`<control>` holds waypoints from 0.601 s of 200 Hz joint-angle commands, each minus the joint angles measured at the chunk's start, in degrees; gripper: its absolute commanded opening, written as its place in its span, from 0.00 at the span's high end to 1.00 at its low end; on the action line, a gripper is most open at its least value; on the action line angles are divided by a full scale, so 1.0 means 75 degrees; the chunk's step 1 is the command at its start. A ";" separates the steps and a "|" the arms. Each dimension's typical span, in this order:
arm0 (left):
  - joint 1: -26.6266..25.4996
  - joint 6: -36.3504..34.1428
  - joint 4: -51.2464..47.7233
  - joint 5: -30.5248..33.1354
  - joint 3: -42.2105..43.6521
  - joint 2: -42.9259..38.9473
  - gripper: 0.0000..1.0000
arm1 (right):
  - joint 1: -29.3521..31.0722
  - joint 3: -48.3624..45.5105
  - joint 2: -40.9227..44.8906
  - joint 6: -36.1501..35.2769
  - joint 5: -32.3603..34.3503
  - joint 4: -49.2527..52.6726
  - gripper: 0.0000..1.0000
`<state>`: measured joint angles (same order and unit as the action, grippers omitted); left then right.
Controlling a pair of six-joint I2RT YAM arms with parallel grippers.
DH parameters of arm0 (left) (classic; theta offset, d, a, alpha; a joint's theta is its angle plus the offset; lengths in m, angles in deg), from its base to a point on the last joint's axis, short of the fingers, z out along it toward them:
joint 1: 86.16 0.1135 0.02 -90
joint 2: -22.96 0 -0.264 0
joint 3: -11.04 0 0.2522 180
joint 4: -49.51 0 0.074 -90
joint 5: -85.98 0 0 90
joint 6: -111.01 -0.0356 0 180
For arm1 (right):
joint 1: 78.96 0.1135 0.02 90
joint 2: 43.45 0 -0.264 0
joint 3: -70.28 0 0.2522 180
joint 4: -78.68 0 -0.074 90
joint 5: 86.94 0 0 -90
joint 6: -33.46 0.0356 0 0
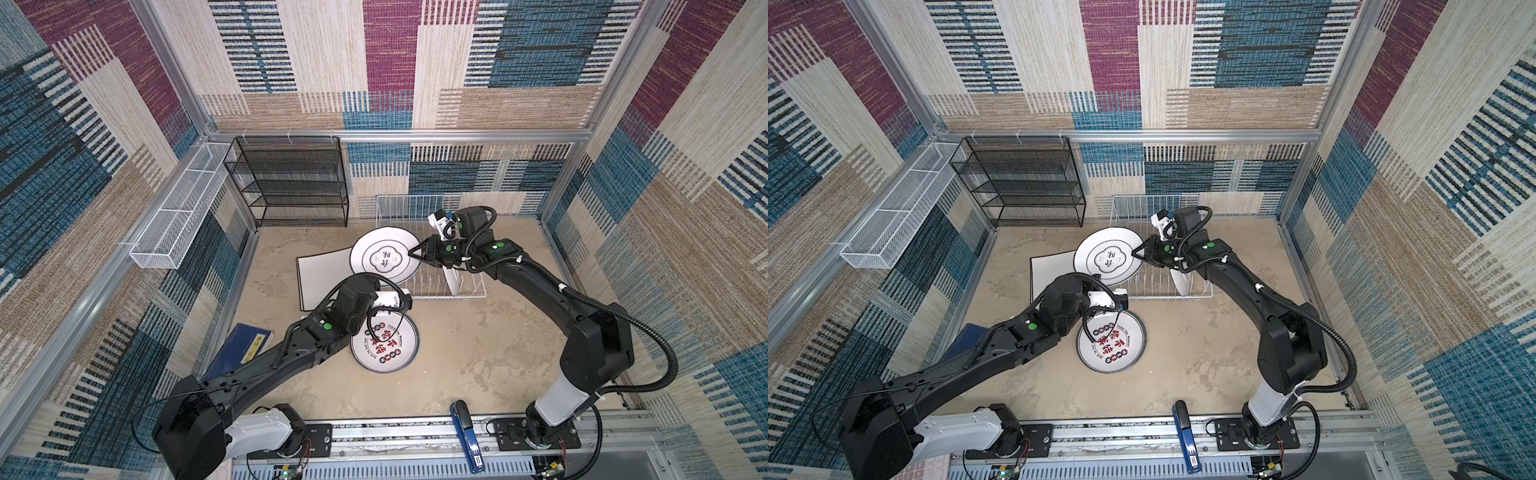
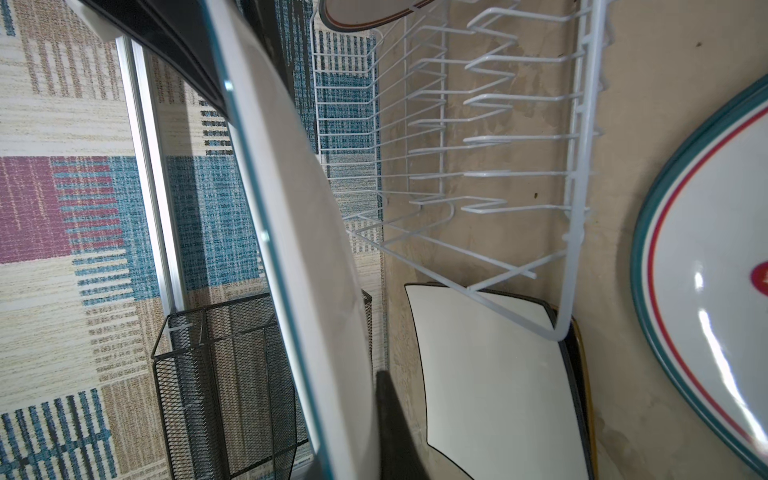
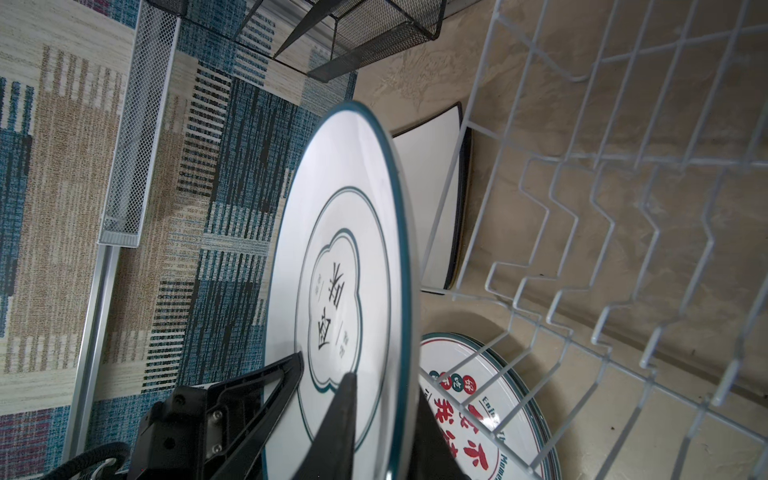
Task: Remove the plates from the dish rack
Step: 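Grasp the plate's upper edge with the right gripper while the left holds it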
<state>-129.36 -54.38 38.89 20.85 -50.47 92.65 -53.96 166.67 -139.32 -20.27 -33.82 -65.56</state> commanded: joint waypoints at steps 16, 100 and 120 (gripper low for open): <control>0.0008 0.0018 0.0863 0.0139 -0.0022 0.0056 0.93 | 0.0010 -0.0046 -0.0002 -0.0023 -0.0334 -0.0393 0.91; 0.0006 0.0598 0.1140 0.0193 0.0069 -0.0013 0.37 | -0.0084 -0.0324 0.0227 0.0611 -0.0538 -0.1427 1.00; 0.0006 0.0614 0.1157 0.0021 0.0207 -0.0240 0.27 | -0.0211 -0.0323 0.0163 0.0795 -0.0642 -0.1686 1.00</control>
<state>-129.39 -51.67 44.57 21.68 -49.64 92.34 -54.68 164.31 -138.25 -16.08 -36.03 -71.47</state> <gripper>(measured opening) 0.705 0.093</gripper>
